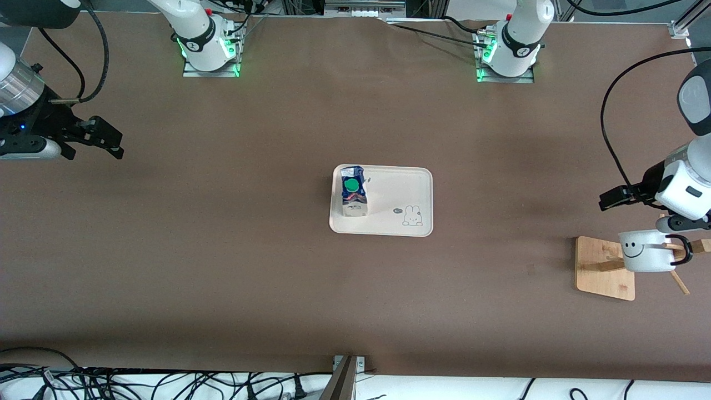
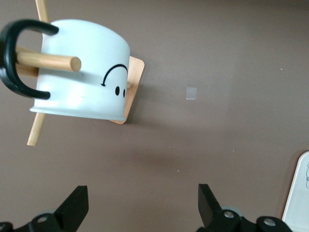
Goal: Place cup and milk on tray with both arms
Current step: 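Move the left gripper toward the white mug on the stand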
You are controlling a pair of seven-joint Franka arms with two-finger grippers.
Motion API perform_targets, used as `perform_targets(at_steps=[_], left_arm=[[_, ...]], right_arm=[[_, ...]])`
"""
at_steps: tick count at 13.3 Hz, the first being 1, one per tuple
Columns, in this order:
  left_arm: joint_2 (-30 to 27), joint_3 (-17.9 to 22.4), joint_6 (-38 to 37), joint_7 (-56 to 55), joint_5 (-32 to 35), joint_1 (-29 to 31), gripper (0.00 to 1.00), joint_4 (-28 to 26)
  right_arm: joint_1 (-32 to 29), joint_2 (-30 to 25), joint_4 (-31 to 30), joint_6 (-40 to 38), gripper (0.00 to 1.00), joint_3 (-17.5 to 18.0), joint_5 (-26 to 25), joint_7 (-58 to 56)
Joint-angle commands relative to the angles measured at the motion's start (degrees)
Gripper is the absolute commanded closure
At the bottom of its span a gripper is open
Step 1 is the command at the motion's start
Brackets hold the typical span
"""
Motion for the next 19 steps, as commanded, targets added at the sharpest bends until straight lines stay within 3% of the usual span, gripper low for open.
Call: perform_targets(at_steps=[1, 3, 10, 13, 16, 18, 19], left_arm=[[-3.61, -0.4, 8.93, -3.55, 3.33, 0.21, 0.0, -8.32], [-5.2, -0.4, 11.77, -5.48, 3.43, 0.38, 0.0, -11.15], [-4.59, -0.4, 14.85, -5.75, 3.43, 2.14, 0.0, -11.25], [-3.71, -0.4, 20.47, -6.19, 2.73, 2.84, 0.0, -11.95], [-4.15, -0.75, 30.91, -7.95, 1.77, 4.68, 0.0, -17.12], [-4.41, -0.75, 33.75, -7.78, -3.84, 5.22, 0.0, -19.24], [-4.41, -0.75, 33.75, -7.78, -4.47, 5.22, 0.05, -19.25]], right_arm=[[-0.47, 0.55, 1.14, -0.03, 0.0, 0.55, -1.16, 0.18], [-0.56, 0.55, 1.14, -0.03, 0.0, 0.55, -1.16, 0.18], [-0.65, 0.82, 1.22, 0.06, 0.0, 0.55, -1.25, 0.27], [-0.74, 0.9, 1.14, 0.41, 0.0, 0.55, -1.25, 0.18], [-0.74, 0.9, 1.14, 0.59, 0.0, 0.46, -1.25, 0.27], [-0.82, 0.9, 1.14, 0.59, 0.0, 0.46, -1.25, 0.27], [-0.91, 0.99, 1.14, 0.59, 0.0, 0.46, -1.25, 0.27]])
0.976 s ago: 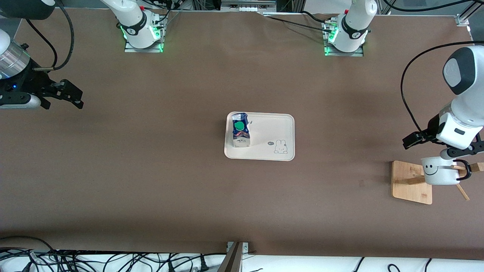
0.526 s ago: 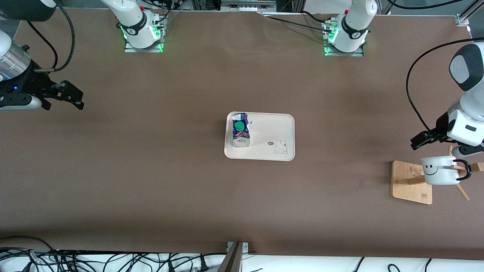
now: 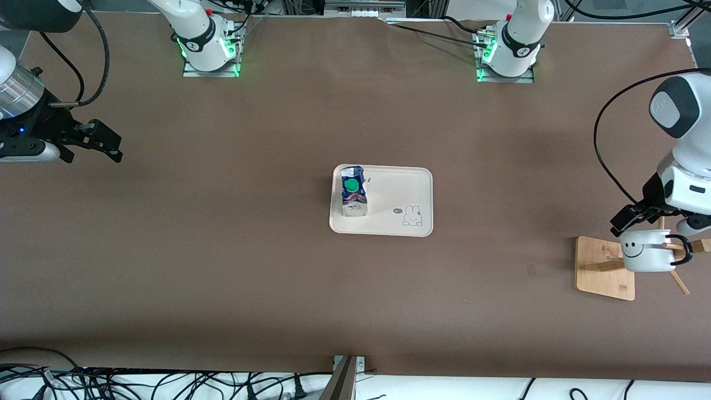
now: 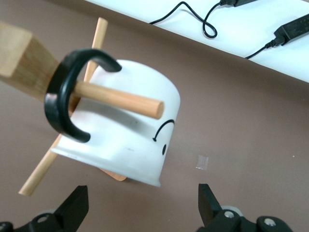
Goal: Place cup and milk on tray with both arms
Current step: 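Grasp the white mug's rim with the left gripper and lift it off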
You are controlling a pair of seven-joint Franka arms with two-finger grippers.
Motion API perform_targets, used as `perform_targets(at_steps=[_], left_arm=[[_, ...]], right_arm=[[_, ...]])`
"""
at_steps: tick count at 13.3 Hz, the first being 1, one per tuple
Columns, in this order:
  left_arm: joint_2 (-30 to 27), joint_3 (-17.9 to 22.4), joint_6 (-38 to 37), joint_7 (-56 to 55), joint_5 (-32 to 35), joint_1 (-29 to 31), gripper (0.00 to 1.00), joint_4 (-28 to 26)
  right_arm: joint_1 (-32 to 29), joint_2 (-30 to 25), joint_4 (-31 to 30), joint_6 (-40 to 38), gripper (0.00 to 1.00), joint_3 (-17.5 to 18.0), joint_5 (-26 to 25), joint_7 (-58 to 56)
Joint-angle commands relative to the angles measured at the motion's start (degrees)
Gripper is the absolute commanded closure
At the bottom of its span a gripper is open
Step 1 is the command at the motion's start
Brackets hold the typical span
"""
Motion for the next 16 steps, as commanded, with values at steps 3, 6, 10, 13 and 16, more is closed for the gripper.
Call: perform_targets(at_steps=[3, 6, 10, 13, 16], left_arm=[[-1.78, -0.85, 3.05, -0.31, -3.62, 0.62, 0.37, -1.8], [-1.34, -0.85, 4.81, -0.22, -3.89, 0.62, 0.43, -1.97], [-0.54, -0.76, 6.49, 0.57, -3.8, 0.62, 0.75, -2.41], [-0.54, -0.85, 6.14, 0.4, -3.45, 0.62, 0.91, -1.97], [-0.72, -1.03, 3.6, 0.22, -3.1, 0.45, 1.0, -0.93]], right_arm=[[-0.95, 0.73, 1.22, -0.21, 0.0, 0.48, -0.86, 0.27], [-0.95, 0.73, 1.22, 0.22, 0.0, 0.48, -0.86, 0.18], [-0.95, 0.73, 1.22, 0.58, 0.0, 0.48, -0.77, 0.18], [-0.95, 0.73, 1.13, 0.58, 0.0, 0.48, -0.77, 0.18], [-0.95, 0.73, 1.22, 0.58, 0.0, 0.48, -0.86, 0.18]])
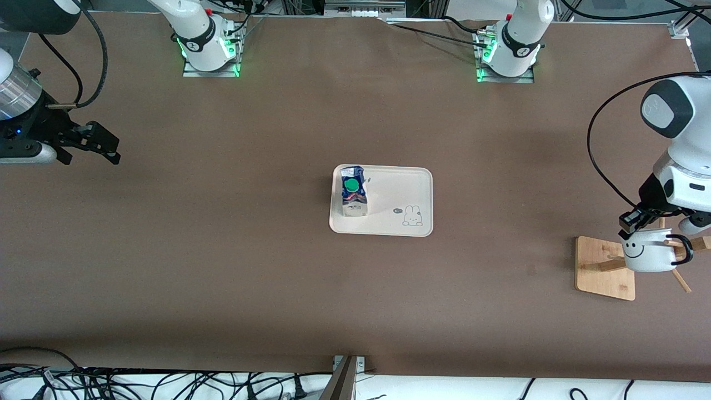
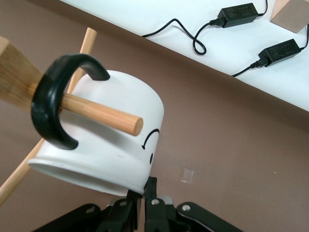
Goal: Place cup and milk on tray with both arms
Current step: 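Grasp the white mug's rim with the left gripper and lift it off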
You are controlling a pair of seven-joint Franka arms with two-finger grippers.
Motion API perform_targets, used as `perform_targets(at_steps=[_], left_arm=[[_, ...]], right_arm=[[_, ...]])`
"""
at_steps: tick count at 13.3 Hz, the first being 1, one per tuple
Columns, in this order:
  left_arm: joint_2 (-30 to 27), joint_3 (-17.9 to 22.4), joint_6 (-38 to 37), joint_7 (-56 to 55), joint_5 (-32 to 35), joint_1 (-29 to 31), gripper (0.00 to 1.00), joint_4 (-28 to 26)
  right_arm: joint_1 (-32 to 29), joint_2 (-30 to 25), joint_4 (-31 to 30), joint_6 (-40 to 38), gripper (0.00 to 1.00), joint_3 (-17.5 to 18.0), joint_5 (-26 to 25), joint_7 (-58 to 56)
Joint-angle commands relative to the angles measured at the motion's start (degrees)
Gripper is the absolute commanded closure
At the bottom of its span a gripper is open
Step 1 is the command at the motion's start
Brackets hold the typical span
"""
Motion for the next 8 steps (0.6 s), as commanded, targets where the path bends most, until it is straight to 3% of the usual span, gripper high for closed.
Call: perform_targets(at_steps=[1, 8], left_arm=[[-0.52, -0.29, -3.89, 0.45, -0.36, 0.08, 1.0, 1.75], [-0.61, -3.01, -16.12, 0.63, -0.1, -0.44, 1.0, 8.17]], right_arm=[[-0.68, 0.55, 1.2, -0.12, 0.0, 0.54, -0.76, 0.18], [-0.85, 0.55, 1.12, -0.12, 0.0, 0.54, -0.76, 0.18]])
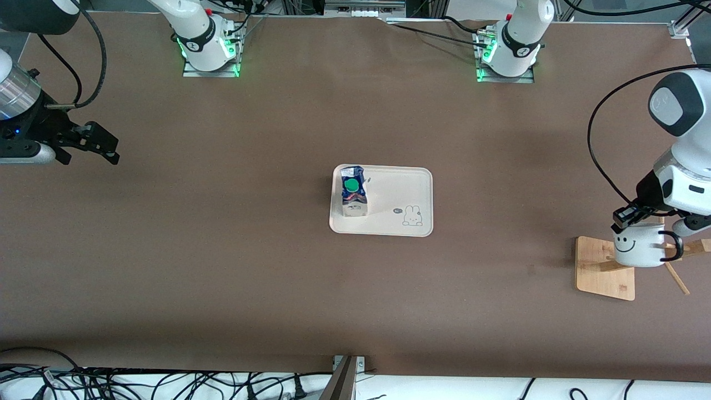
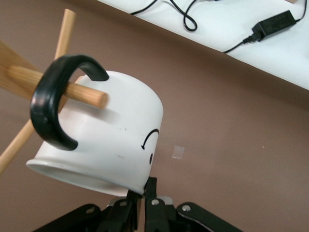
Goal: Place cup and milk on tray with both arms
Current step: 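Grasp the white mug's rim with the left gripper and lift it off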
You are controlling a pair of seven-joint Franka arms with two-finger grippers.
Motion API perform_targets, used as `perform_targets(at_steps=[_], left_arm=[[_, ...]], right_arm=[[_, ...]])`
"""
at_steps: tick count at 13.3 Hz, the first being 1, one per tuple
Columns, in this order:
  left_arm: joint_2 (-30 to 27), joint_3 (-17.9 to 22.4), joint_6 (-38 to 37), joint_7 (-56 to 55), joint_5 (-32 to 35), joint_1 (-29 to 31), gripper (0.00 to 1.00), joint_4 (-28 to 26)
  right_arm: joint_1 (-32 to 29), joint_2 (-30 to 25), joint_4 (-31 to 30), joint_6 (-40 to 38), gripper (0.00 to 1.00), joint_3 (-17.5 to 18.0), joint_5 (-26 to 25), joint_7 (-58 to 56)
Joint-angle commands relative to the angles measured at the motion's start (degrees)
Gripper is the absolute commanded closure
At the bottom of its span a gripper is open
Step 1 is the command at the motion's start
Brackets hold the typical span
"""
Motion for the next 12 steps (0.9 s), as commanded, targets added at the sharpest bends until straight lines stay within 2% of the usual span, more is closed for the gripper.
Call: perform_targets(at_steps=[1, 4, 10, 12], left_arm=[[-0.57, -1.8, -3.65, 0.96, -0.01, -0.09, 1.0, 2.29], [-0.57, -4.44, -7.86, 6.4, -0.01, 0.0, 1.0, 5.45], [-0.57, -10.07, -8.23, 6.86, 1.13, -0.17, 1.0, 5.9], [-0.57, -13.66, -8.75, 6.51, 1.13, -0.79, 1.0, 5.9]], right_arm=[[-0.66, 0.54, 1.11, -0.13, 0.0, 0.54, -0.76, 0.18], [-0.66, 0.54, 1.2, -0.13, 0.0, 0.54, -0.76, 0.18], [-0.66, 0.54, 1.12, -0.13, 0.0, 0.54, -0.76, 0.18], [-0.66, 0.54, 1.11, -0.13, 0.0, 0.54, -0.76, 0.18]])
